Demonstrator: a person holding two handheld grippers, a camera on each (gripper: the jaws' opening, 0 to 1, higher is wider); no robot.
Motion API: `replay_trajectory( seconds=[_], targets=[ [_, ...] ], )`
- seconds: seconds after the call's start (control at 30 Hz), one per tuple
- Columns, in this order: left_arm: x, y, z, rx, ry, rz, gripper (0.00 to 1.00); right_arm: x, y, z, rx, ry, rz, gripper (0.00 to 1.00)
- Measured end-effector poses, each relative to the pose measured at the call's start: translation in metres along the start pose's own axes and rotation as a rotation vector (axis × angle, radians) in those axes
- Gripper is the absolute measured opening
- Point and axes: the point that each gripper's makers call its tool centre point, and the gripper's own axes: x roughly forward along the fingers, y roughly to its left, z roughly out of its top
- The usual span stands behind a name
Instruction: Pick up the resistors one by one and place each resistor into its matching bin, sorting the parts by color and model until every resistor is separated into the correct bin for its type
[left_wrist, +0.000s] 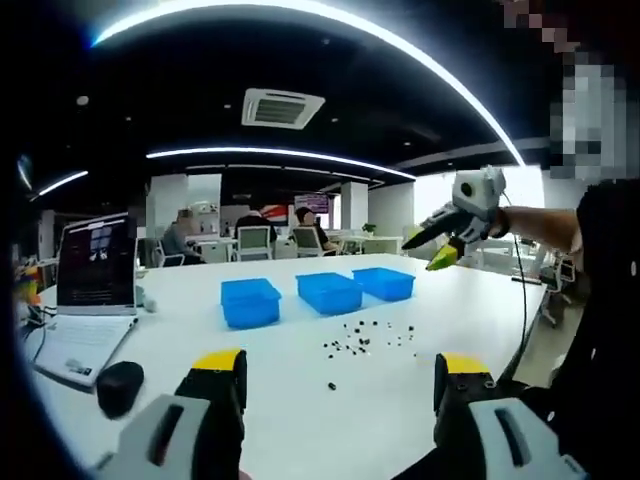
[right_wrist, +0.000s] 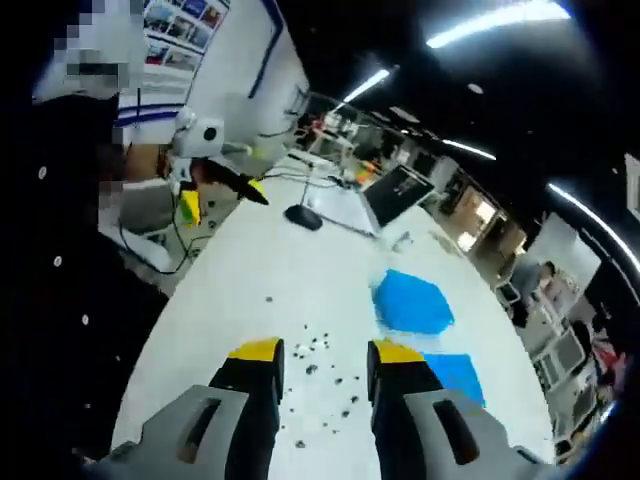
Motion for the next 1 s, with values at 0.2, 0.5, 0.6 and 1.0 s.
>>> replay_trajectory(
  seconds=[0.2, 0.5, 0.6, 1.0],
  targets=[
    [0.001, 0.001, -0.004, -0.002, 0.016, 0.001, 0.77, 0.046, 0.015, 0.009, -0.252, 0.078, 0.208, 0.35],
    [-0.001, 0.001, -0.011, -0.002, 0.056, 0.024, 0.77, 0.114, 0.057, 0.005, -0.621, 0.176, 0.584, 0.37],
    [-0.001, 0.000, -0.015, -0.003, 0.075, 0.024, 0.77, 0.133, 0.062, 0.003, -0.719, 0.199, 0.639, 0.36],
    [-0.004, 0.003, -0.038, -0.028, 0.158, 0.024, 0.77, 0.173, 0.082, -0.012, -0.930, 0.272, 0.831, 0.26]
  ],
)
